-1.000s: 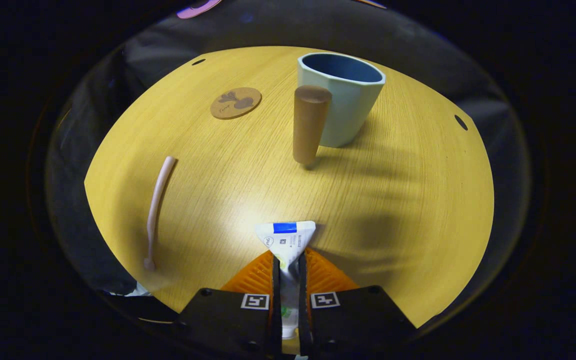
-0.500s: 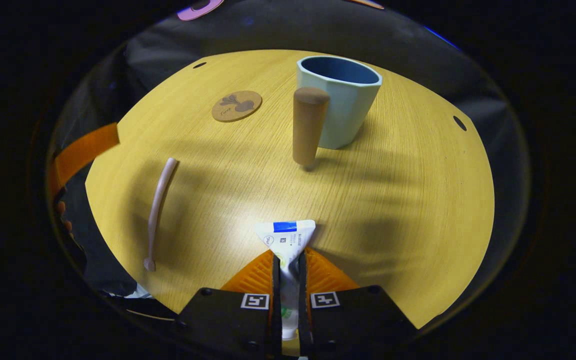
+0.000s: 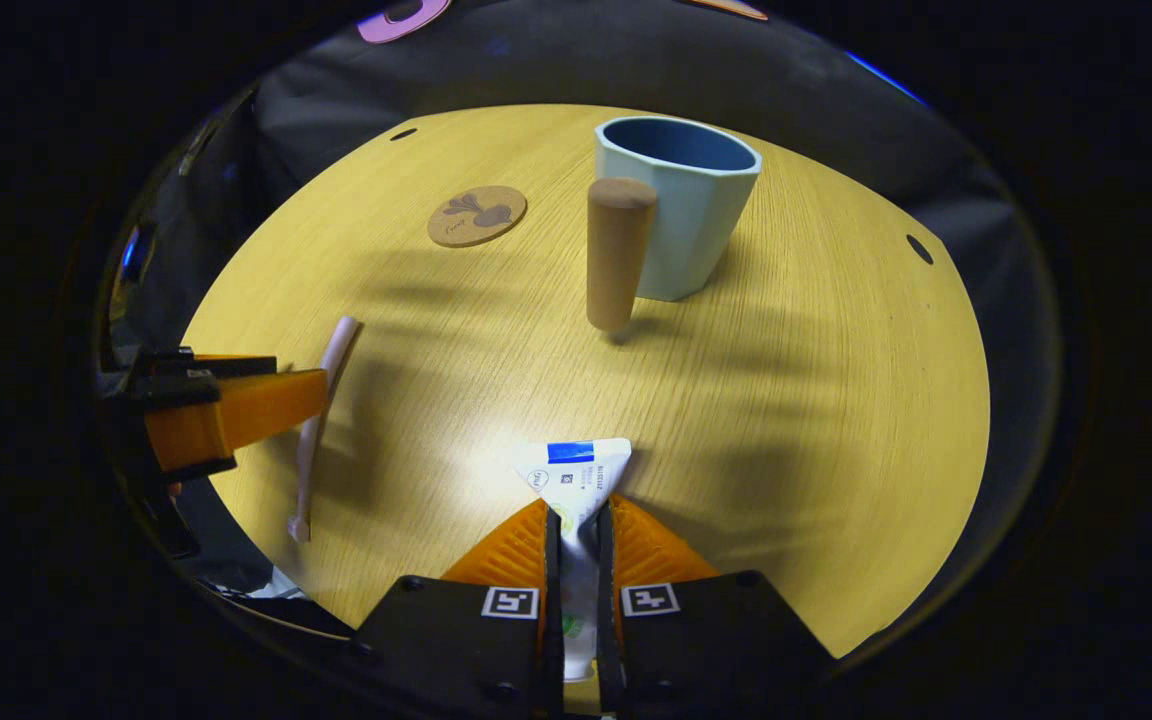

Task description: Put the toothbrush and toothpaste on the desktop into the cup, then pick up the cup and place it on the coaster on the desktop.

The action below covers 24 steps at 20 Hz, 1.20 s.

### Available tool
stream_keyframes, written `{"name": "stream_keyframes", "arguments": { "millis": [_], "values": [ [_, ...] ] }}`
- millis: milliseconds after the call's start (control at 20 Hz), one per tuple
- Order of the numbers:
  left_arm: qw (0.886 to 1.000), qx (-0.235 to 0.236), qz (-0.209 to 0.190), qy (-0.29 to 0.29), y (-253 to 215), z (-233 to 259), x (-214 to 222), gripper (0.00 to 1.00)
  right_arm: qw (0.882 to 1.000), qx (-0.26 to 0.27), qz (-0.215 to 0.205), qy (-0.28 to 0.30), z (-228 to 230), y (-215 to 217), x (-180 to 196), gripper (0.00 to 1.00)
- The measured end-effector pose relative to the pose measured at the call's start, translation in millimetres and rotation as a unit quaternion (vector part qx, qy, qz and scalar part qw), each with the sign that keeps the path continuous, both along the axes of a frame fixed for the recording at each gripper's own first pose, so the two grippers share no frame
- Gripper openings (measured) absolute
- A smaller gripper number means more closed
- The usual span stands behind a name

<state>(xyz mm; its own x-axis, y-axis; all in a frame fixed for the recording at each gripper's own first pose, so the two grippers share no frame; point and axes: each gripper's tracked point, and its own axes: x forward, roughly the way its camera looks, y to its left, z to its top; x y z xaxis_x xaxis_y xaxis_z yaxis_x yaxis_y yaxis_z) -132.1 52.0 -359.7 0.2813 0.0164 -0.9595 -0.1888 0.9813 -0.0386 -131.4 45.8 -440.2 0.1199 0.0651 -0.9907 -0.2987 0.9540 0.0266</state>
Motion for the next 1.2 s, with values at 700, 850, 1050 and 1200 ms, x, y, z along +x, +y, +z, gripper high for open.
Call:
{"name": "stream_keyframes", "arguments": {
  "millis": [700,850,1050,1200],
  "values": [
    [0.996,0.040,-0.036,0.077,1,-10,7,0.92,1.000,0.016,0.013,-0.003,2,2,3,0.16],
    [0.995,0.037,-0.061,0.074,-8,-11,10,0.75,1.000,0.019,0.017,-0.005,2,3,4,0.13],
    [0.995,0.029,-0.078,0.058,-20,-12,14,0.36,1.000,0.020,0.023,-0.008,3,4,5,0.16],
    [0.996,0.025,-0.079,0.039,-22,-11,14,0.05,1.000,0.021,0.022,-0.008,3,5,5,0.16]
  ]
}}
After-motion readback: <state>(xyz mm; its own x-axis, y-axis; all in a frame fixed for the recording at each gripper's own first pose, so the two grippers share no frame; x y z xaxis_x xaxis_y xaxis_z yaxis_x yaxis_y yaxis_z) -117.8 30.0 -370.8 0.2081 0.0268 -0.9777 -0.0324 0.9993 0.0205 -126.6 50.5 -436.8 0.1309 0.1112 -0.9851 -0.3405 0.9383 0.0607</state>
